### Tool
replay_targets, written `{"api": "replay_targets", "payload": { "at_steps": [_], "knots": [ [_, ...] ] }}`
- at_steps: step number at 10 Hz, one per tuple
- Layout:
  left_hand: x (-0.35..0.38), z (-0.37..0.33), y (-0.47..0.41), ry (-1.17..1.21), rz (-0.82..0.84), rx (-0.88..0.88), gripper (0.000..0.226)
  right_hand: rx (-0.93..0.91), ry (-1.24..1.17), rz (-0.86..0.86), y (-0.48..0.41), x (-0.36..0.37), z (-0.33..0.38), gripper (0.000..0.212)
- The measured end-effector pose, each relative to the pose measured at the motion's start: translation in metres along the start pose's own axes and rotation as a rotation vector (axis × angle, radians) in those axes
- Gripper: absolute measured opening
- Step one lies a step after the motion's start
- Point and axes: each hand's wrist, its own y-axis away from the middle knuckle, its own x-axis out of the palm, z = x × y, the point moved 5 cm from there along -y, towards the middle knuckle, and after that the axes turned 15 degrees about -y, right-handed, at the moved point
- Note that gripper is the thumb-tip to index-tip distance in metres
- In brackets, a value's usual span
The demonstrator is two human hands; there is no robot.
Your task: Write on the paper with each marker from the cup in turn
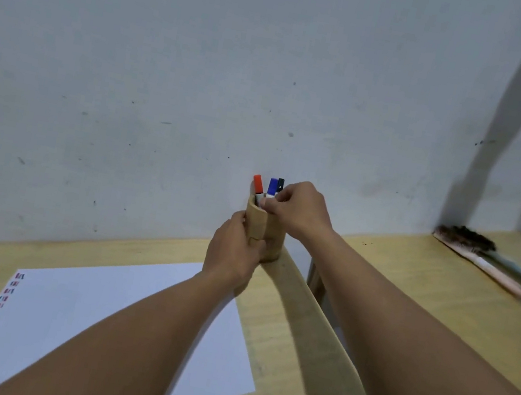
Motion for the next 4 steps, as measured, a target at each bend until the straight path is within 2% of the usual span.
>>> {"api": "replay_targets", "payload": {
  "at_steps": [2, 3, 4],
  "knots": [
    [-0.002, -0.006, 0.006, -0.006, -0.022, -0.018, 0.037, -0.046, 0.008, -0.004, 0.011, -0.001, 0.003, 0.027],
    [-0.008, -0.010, 0.012, 0.004, 0.030, -0.070, 0.046, -0.059, -0.036, -0.003, 0.022, -0.005, 0.010, 0.029],
    [-0.030, -0.018, 0.033, -0.009, 0.052, -0.039, 0.073, -0.104, -0.141, -0.028, 0.047, -0.027, 0.034, 0.016]
  ]
}}
